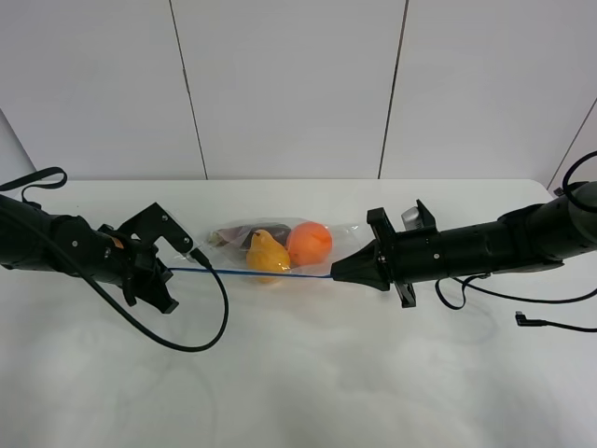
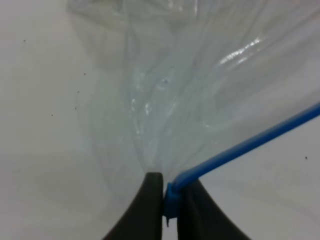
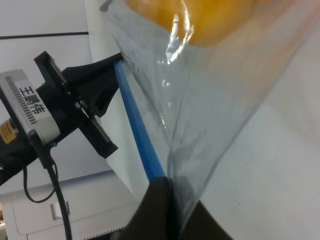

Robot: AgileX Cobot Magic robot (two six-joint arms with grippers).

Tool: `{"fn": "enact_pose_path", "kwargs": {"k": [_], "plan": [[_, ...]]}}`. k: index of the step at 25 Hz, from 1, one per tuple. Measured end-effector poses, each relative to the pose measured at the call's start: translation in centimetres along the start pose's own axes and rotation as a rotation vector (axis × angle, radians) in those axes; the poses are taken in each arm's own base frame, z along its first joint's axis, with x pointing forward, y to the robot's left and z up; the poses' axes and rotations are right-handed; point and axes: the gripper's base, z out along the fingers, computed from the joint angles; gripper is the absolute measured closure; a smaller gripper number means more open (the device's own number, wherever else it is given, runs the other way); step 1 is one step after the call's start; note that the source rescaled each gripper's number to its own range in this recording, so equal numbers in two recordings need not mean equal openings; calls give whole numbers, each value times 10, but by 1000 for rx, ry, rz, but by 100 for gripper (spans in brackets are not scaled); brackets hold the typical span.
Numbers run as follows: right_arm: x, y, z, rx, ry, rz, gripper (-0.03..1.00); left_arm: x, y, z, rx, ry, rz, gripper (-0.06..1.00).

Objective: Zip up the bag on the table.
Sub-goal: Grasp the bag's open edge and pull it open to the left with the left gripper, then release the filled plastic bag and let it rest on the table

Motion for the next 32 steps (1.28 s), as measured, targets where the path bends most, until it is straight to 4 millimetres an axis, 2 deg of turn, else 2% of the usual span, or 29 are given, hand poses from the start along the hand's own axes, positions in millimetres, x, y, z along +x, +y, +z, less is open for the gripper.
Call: {"fn": "enact_pose_path", "kwargs": {"k": [3,5,9,12,15,18,24,28,32], "plan": [[0,-3,-2,17,3,-9,97,3,4,0,-8,4,-35,82],[-2,-5,-4,32,-7,-8,97,6,7,0,-13,11,-62,71],[-2,-6,-4,41,-2,-14,97,6,6,0,-12,13,-92,43],[-2,-7,-4,52,-3,-17,97,6,6,0,-13,12,-159,27],[-2,-8,-4,61,-4,-20,97,7,8,0,-20,7,-265,22],[-2,-8,-4,64,-3,-22,97,9,12,0,-35,0,-393,20],[0,-10,-4,83,14,-39,97,27,33,-9,-57,64,-615,20],[0,-12,-5,105,15,-47,97,39,47,-27,-62,118,-685,19],[-1,-12,-5,109,13,-50,97,37,53,-53,-56,132,-709,19]]}}
